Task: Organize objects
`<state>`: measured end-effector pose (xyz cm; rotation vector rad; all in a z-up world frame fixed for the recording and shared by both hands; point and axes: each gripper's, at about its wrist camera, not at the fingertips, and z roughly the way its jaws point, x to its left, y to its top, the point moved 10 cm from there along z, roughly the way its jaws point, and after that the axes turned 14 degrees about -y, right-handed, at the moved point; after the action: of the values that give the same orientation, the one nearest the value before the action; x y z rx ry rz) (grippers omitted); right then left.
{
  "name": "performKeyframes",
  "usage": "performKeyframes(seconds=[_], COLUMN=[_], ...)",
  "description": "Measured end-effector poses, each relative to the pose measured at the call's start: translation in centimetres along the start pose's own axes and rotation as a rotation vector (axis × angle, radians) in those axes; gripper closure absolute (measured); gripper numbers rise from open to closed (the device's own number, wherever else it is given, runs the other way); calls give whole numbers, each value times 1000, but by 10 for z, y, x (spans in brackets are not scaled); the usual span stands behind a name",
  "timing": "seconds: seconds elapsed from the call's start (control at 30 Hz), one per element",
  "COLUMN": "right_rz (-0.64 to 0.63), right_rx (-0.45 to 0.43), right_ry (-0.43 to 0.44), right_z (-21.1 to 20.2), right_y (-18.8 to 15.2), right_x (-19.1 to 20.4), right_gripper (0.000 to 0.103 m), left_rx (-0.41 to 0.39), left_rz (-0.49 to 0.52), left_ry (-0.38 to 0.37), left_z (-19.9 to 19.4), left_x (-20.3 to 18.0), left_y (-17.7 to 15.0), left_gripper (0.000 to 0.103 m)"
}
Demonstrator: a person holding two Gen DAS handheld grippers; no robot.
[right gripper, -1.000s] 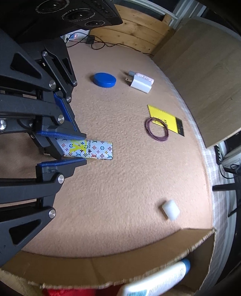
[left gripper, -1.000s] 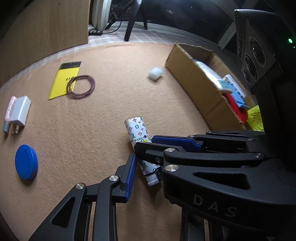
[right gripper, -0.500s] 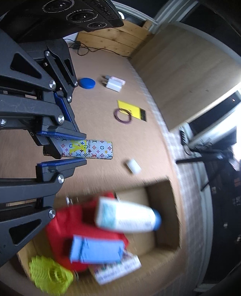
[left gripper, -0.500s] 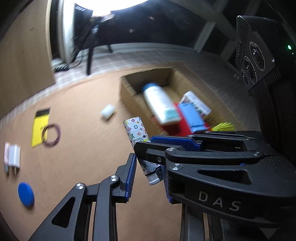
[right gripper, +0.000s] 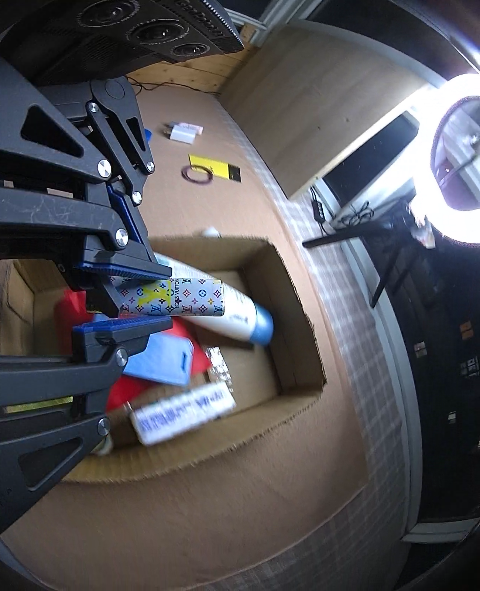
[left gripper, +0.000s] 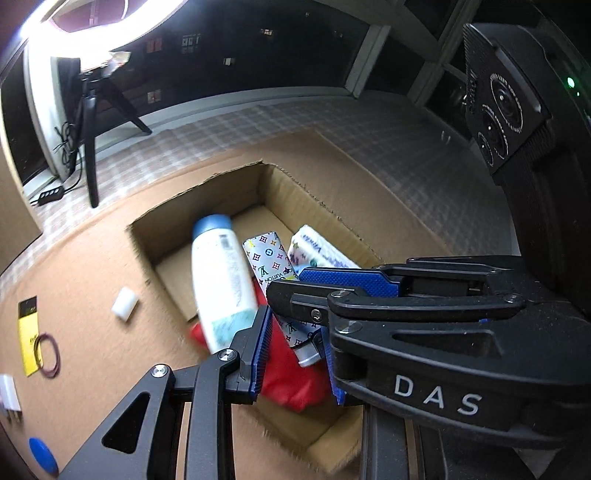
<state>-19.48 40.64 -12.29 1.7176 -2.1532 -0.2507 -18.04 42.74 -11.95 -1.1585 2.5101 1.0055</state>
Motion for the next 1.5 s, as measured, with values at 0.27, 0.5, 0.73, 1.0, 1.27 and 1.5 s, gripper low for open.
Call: performKeyframes(seconds=[0.27, 0.5, 0.73, 1.0, 1.27, 1.5], right_rz=[13, 3, 5, -17, -70, -135], right_rx=[38, 44, 41, -12, -76, -91], right_ry=[4, 1, -25, -70, -56, -38], right_z=[16, 19, 18, -3, -20, -18], right_y=[7, 8, 4, 1, -12, -30], right_x=[-17, -20, -21, -15, 20, 66], right_gripper=[85, 84, 76, 71, 63, 62], left_rx=[30, 44, 27, -37, -124, -169], left_rz=[-9, -14, -10, -25, -107, -227], left_ry=[7, 8, 11, 24, 89, 201], left_z=[25, 29, 17, -27, -102, -175], left_x=[3, 3, 3, 16, 66, 132], left_y=[7, 6, 3, -6, -44, -106], left_gripper=[73, 73, 63, 63, 63, 63])
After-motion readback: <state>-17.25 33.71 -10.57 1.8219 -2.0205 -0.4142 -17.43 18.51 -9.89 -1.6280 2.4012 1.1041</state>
